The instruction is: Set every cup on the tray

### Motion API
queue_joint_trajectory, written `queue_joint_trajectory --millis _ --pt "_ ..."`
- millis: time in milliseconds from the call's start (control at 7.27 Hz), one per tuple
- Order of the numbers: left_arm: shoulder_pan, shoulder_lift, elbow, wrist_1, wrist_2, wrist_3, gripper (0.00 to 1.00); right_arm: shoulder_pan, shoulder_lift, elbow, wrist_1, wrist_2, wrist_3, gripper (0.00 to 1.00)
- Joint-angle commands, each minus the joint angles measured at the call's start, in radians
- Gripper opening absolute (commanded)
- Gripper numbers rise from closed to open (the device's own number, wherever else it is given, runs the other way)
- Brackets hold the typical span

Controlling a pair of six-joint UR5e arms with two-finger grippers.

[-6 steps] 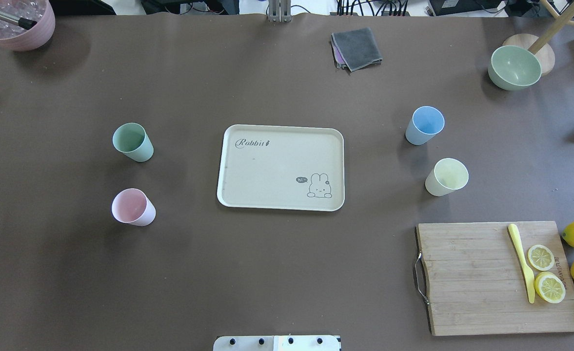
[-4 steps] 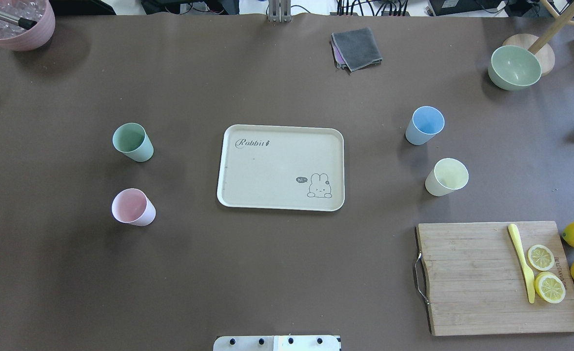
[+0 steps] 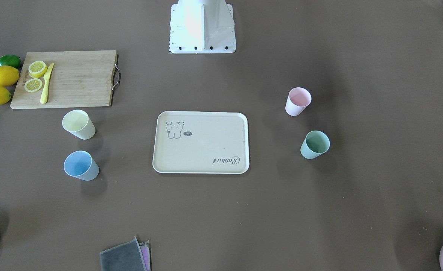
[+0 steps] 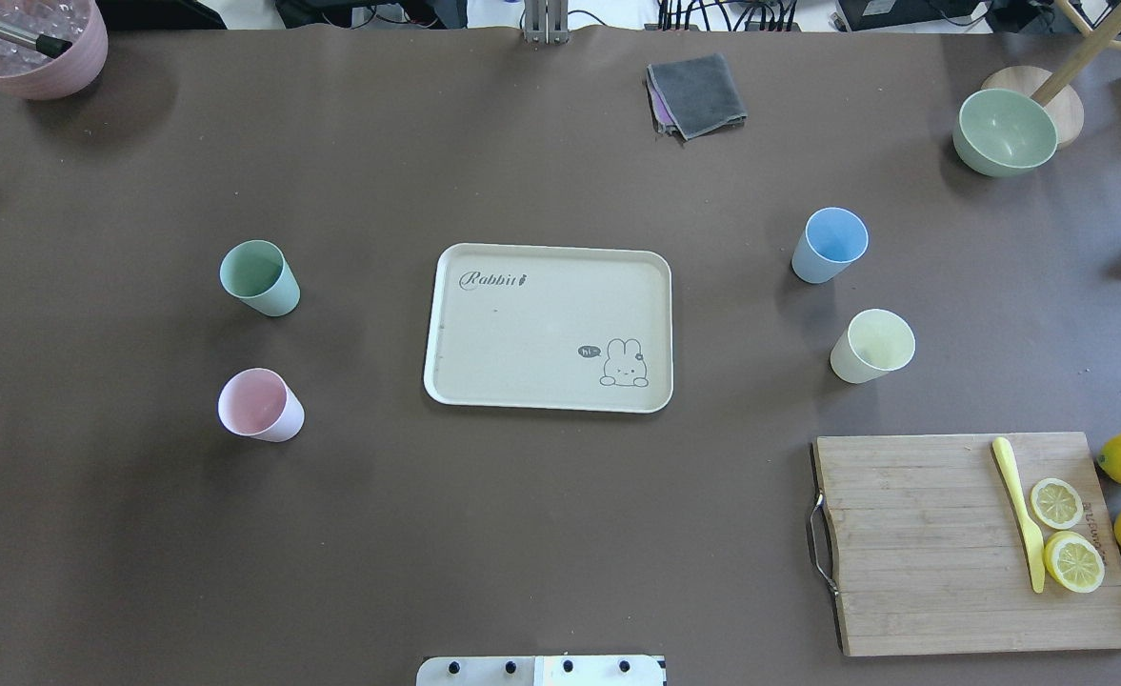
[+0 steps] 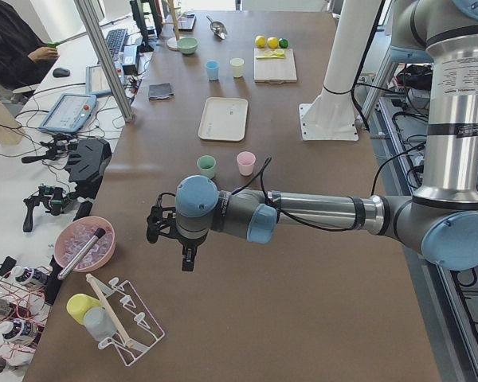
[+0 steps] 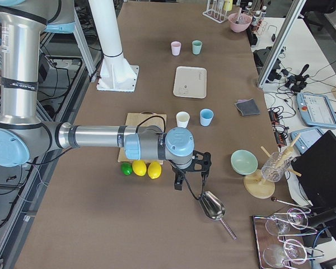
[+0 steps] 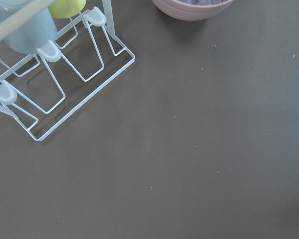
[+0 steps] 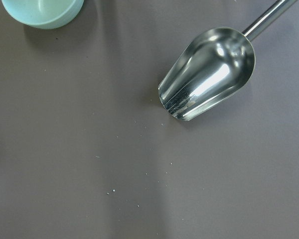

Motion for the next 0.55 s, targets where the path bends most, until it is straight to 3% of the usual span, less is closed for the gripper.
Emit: queue_joint_trajectory --millis 0,412 --pt "-0.001 0.001 0.003 0.002 0.001 0.0 0.97 0.0 0.001 -0.001 0.0 0.003 0.001 1.0" --pt "0.001 -0.001 0.001 0.002 -0.001 0.0 0.97 0.0 0.007 -0.002 0.0 -0.002 0.001 1.0"
